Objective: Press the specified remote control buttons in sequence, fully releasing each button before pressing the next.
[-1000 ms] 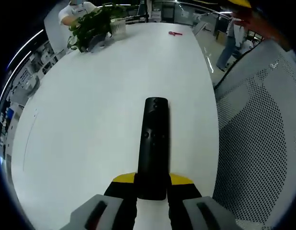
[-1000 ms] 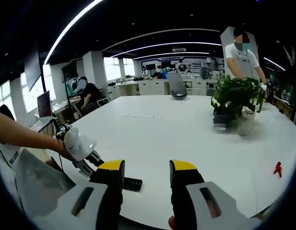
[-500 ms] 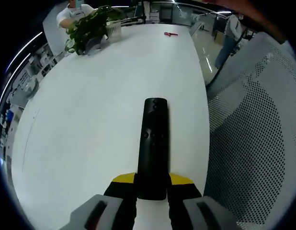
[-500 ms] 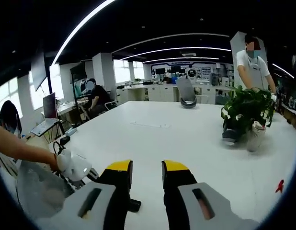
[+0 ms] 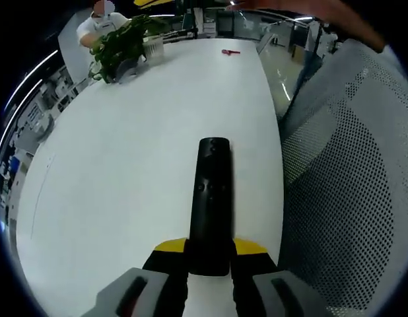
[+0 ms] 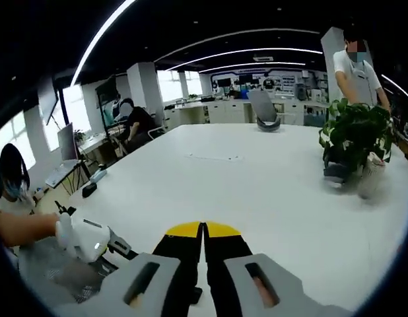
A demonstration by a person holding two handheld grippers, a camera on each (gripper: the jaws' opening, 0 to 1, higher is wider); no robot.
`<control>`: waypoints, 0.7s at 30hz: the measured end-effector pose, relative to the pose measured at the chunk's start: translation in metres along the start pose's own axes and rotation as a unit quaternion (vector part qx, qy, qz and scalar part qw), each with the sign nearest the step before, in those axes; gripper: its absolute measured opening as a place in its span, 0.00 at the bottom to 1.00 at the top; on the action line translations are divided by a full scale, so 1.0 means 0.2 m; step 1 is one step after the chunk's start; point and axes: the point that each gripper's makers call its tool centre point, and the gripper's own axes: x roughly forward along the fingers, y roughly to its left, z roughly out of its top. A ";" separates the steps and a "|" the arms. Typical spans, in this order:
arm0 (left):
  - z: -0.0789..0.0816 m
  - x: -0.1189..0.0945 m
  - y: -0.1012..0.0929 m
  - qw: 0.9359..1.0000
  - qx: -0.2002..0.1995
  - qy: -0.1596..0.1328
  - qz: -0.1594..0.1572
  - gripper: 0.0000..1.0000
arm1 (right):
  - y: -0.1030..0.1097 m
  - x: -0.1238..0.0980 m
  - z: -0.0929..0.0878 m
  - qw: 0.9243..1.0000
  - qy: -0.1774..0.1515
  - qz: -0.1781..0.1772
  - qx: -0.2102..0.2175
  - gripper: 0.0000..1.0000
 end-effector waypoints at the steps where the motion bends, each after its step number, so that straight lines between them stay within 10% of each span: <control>1: 0.00 0.00 0.00 1.000 0.000 -0.003 0.004 0.24 | 0.00 0.02 -0.01 1.000 0.003 -0.001 -0.001 0.00; 12: 0.00 0.00 -0.02 1.000 0.000 -0.019 0.000 0.24 | 0.02 0.11 -0.28 0.991 0.133 0.000 0.008 0.00; 18: 0.00 0.00 -0.04 1.000 0.014 -0.019 -0.008 0.24 | 0.06 0.12 -0.57 0.964 0.261 0.026 0.035 0.00; 21: 0.00 0.01 -0.04 1.000 0.015 -0.019 -0.011 0.24 | 0.06 0.13 -0.60 0.962 0.270 0.020 0.025 0.00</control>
